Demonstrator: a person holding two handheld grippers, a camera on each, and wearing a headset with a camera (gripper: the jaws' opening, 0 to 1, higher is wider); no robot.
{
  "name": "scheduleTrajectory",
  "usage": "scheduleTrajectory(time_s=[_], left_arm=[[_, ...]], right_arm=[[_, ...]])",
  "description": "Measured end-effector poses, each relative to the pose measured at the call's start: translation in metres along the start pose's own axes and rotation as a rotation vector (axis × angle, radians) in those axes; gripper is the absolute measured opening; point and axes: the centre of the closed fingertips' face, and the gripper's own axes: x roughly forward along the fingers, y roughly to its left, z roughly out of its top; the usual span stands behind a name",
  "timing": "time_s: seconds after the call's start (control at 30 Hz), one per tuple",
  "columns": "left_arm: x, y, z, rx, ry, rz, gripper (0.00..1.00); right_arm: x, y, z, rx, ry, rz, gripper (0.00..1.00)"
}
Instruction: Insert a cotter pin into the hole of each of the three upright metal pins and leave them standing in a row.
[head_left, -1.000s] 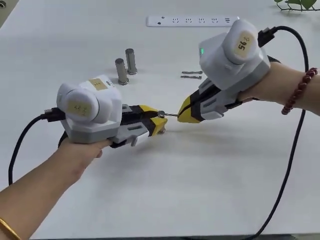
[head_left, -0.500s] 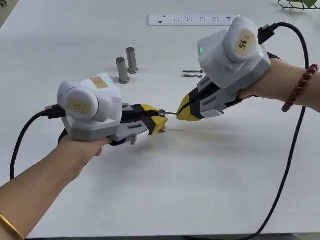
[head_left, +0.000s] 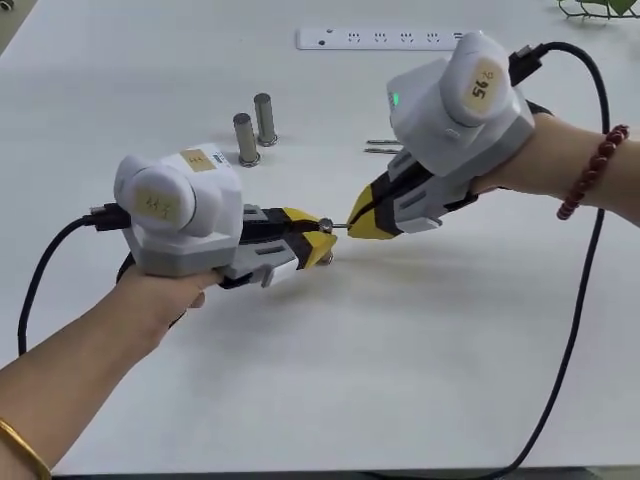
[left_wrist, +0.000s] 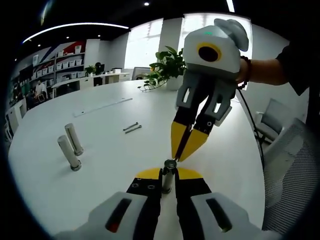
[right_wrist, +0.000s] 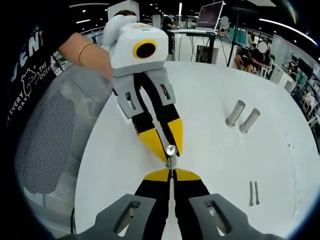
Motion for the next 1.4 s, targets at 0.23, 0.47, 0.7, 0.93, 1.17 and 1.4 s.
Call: scheduleTrajectory(time_s=[0.23,0.47,0.7,0.93,1.17,1.4], left_arm=[[0.0012,-0.0002,-0.0001,-0.016,-0.002,0.001,0.08],[0.0009,-0.0003,-0.001,-0.023,-0.006,0.006,0.08],[0.0008,0.0001,-0.0013,-0.044,-0.007,0.014,0.08],[0.0014,0.0011,-0.0045,-0.047,0.003,0.023,0.08],[-0.0024,0.0005,-0.0093,-0.06,-0.001,0.045,0.1],[-0.0029,0.0006,-0.0073,-0.097,-0.067,0.098,0.1]], right_arm=[[0.0038,-0.0003,0.0047,-0.009,-0.005,0.001,0.0],[0.0053,-0.0019,0.0059,0.015,-0.01,-0.005,0.0],[0.0037,0.0002,0.0031,0.051,-0.006,-0.003,0.06],[0.0011,-0.0019,0.0008,0.059,-0.014,-0.018,0.04],[0.0008,-0.0021,0.0019,0.059,-0.021,-0.02,0.0],[0.0014,-0.0022,0.0023,0.057,-0.017,-0.021,0.0]])
